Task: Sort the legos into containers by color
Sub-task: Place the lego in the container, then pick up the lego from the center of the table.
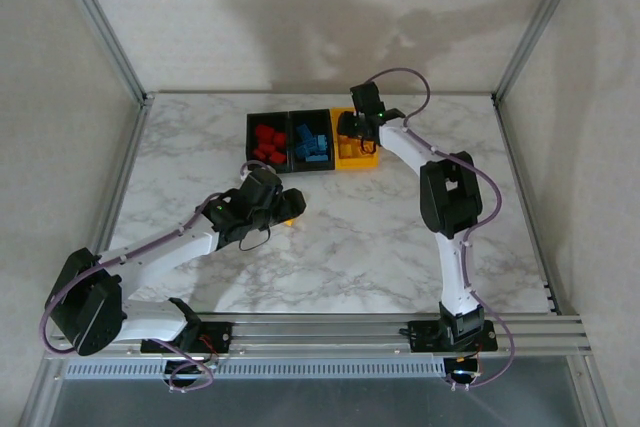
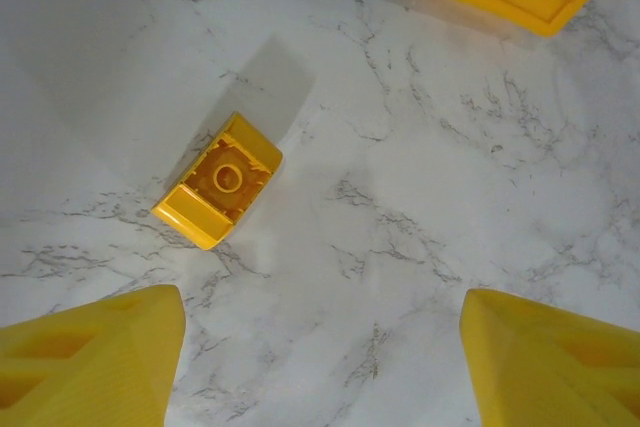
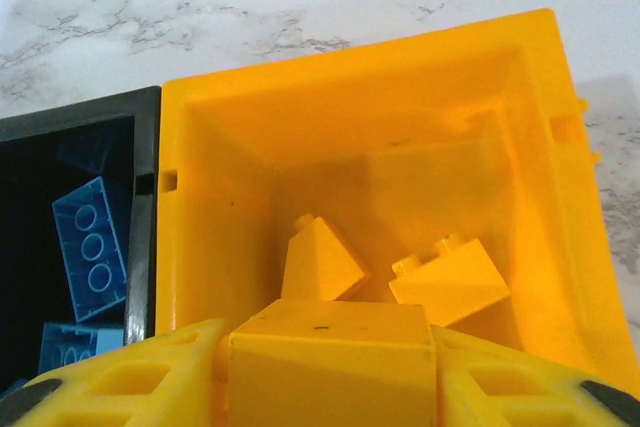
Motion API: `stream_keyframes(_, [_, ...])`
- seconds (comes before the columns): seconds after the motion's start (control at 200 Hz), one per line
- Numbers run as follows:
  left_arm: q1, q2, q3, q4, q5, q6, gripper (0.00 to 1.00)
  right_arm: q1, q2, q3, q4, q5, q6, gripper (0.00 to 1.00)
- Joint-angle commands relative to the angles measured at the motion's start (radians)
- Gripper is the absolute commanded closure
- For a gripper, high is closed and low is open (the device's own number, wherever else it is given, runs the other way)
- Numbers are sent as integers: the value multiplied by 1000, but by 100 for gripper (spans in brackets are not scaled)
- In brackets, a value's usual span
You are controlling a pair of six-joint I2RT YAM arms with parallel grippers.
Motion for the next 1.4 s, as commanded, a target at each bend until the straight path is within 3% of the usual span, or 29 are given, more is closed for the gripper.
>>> stream_keyframes(0.0, [-7,-25,-2,-19,-33,17,27,-8,25,37,-37,-2,20,51])
stream_keyframes(0.23, [-7,-27,-5,-27,-36,13,27,-9,28,62,-55,13,22,38])
stream_keyframes(0.406, [-7,-35,-3,-33,-41,8,27,-6,-63,9,-46,13,15,36])
stream_keyframes(0.781, [2,6,31,-71,-75,43,26,49,-545,-507,78,-56,44,33])
stream_keyframes(0.996, [23,-14,23,-93,-82,30,25,180,-724,-755,120,-41,127,23])
stream_keyframes(1.192, [47,-160,-72,-135,-63,-35,24,320,-695,-812,174,-31,225,20])
stream_keyframes(1.397, [95,-325,-165,-167,-34,-81,24,420,-513,-742,225,-51,305,18])
